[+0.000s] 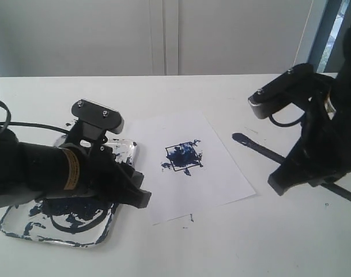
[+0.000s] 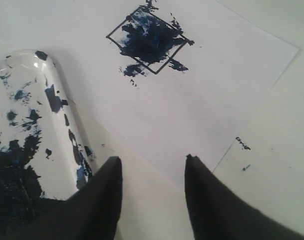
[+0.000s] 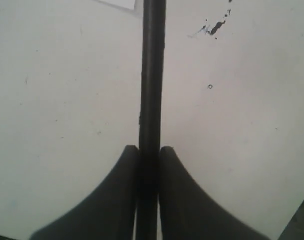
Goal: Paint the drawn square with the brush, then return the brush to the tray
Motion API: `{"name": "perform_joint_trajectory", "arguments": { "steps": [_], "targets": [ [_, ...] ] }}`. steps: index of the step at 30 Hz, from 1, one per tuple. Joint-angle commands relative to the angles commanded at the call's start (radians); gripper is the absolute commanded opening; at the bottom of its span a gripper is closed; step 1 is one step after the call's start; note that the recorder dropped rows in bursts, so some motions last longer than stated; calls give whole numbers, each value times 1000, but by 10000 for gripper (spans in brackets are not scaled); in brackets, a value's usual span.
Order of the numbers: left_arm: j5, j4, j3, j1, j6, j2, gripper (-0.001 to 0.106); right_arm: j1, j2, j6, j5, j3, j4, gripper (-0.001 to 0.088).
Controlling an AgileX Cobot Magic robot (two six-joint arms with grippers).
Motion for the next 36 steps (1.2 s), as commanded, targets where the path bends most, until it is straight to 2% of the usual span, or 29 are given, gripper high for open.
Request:
{"name": "perform_joint_trajectory", "arguments": {
  "steps": [5, 16, 29, 36],
  "targets": [
    [-2, 0, -51, 0, 30, 59, 652, 27, 102, -30, 0, -102, -2, 0],
    [43, 6, -177, 0, 55, 226, 657, 35, 321, -114, 0, -217, -32, 0],
    [47, 6, -247, 0, 55, 367, 657, 35, 399, -158, 0, -264, -29, 0],
    [115, 8, -288, 0, 55, 401, 657, 35, 419, -158, 0, -266, -29, 0]
  ]
}}
